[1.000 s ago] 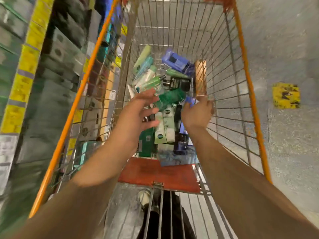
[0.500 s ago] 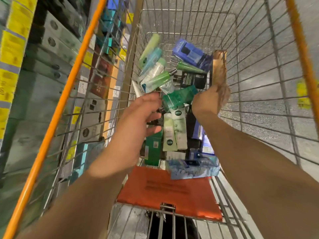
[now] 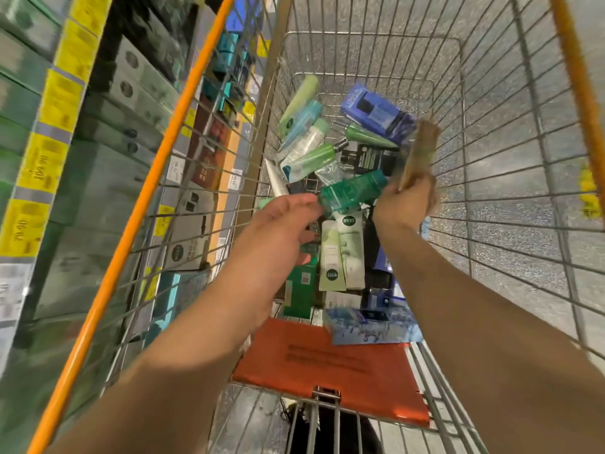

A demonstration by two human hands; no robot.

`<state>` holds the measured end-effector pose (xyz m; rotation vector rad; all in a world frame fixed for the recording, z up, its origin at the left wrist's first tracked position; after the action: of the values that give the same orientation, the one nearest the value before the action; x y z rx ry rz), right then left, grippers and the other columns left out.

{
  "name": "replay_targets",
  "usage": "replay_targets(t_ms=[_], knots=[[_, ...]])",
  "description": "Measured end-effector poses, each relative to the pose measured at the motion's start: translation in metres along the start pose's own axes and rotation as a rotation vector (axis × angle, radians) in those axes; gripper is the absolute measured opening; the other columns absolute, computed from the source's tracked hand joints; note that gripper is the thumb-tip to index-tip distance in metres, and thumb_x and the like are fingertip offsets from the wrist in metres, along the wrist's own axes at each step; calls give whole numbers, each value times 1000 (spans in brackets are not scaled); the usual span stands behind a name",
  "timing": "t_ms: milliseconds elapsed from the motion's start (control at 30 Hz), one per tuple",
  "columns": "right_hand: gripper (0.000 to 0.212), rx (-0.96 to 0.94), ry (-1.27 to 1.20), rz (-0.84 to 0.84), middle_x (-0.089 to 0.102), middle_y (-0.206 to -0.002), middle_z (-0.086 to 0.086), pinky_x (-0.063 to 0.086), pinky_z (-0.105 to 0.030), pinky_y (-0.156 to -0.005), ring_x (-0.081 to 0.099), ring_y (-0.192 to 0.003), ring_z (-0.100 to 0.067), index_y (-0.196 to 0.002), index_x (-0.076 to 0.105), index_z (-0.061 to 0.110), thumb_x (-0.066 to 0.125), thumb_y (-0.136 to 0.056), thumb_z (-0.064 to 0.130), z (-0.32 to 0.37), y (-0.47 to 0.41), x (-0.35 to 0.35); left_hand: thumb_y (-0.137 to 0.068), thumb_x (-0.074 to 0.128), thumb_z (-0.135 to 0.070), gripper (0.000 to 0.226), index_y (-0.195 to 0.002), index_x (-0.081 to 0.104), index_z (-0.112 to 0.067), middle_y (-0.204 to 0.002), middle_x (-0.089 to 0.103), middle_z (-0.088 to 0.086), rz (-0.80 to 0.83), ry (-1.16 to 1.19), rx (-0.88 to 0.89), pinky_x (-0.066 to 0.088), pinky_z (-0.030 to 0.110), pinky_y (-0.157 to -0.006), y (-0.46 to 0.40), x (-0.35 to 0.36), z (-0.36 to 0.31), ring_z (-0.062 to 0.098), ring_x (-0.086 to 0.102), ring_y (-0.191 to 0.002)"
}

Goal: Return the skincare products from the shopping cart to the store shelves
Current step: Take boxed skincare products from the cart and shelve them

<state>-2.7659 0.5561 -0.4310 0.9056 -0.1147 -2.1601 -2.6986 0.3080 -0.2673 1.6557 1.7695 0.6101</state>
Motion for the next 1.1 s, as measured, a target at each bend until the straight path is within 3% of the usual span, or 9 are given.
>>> replay_targets(t_ms=[133, 200, 300, 433, 600, 767, 833, 1000, 1100], knots=[[29, 71, -332, -22, 63, -114, -9, 41, -3, -54, 57, -76, -8, -126, 54, 10, 61, -99, 14, 2, 41, -3, -98, 64, -28, 15, -110, 72, -29, -117, 74, 1, -6, -1, 5, 56, 40, -85, 17, -9, -8, 18, 66, -101], [15, 92, -462, -18, 59, -97, -4, 44, -12, -61, 52, -72, -12, -106, 53, 19, 60, -97, 9, 6, 63, -4, -99, 62, -27, 16, -111, 73, -29, -116, 74, 0, -12, -15, 25, 56, 38, -84, 29, -17, -13, 17, 66, -98], [28, 111, -592, 18, 49, -90, -2, 44, -30, -70, 47, -74, -14, -88, 40, 29, 61, -98, 11, 16, 92, -3, -100, 61, -28, 16, -110, 73, -31, -113, 75, -4, -46, -14, 43, 57, 38, -86, 45, -32, -19, 18, 69, -101], [16, 58, -627, 49, 55, -89, -3, 41, -9, -60, 52, -63, 8, -102, 50, 14, 64, -101, 21, 47, 137, -24, -101, 60, -29, 18, -113, 72, -28, -115, 75, -4, -82, 18, 49, 57, 44, -92, 72, -50, -27, 23, 69, -108], [19, 61, -703, 258, 57, -101, -10, 44, -20, -63, 55, -80, -19, -102, 48, 29, 58, -103, 13, 97, 191, -49, -100, 62, -28, 17, -113, 73, -25, -115, 75, 2, -139, 127, 80, 56, 44, -92, 114, -73, -43, 26, 69, -106], [21, 33, -883, 408, 56, -95, -8, 46, -18, -55, 57, -64, -5, -115, 51, 10, 63, -97, 8, 161, 251, -95, -100, 60, -32, 25, -120, 71, -22, -115, 76, 1, -157, 247, 138, 55, 40, -99, 162, -85, -60, 27, 70, -112], [31, 12, -906, 467, 61, -93, -3, 48, -22, -58, 59, -68, -7, -114, 55, 13, 64, -85, 19, 187, 275, -114, -99, 61, -32, 28, -125, 69, -23, -117, 76, -3, -168, 292, 162, 53, 38, -103, 180, -87, -68, 21, 70, -111], [17, -122, -854, 676, 74, -97, -4, 51, -32, -70, 66, -82, -18, -108, 64, 24, 61, -92, 18, 234, 328, -153, -100, 59, -31, 24, -123, 68, -28, -114, 74, -5, -161, 398, 302, 52, 33, -95, 220, -93, -97, 11, 69, -103], [18, -130, -869, 821, 74, -96, -6, 50, -34, -74, 63, -86, -21, -97, 71, 32, 58, -87, 24, 252, 358, -167, -105, 52, -33, 32, -132, 65, -22, -121, 74, 7, -106, 383, 443, 50, 38, -101, 247, -100, -122, 12, 66, -104]])
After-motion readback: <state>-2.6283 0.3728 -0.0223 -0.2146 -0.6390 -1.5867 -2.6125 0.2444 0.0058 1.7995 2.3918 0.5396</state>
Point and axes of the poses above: each hand's wrist, its own y-axis away from the middle knuckle, its own x-axis out of the palm, z = x × y, the point moved 9 cm from there along -y, towards the middle knuckle
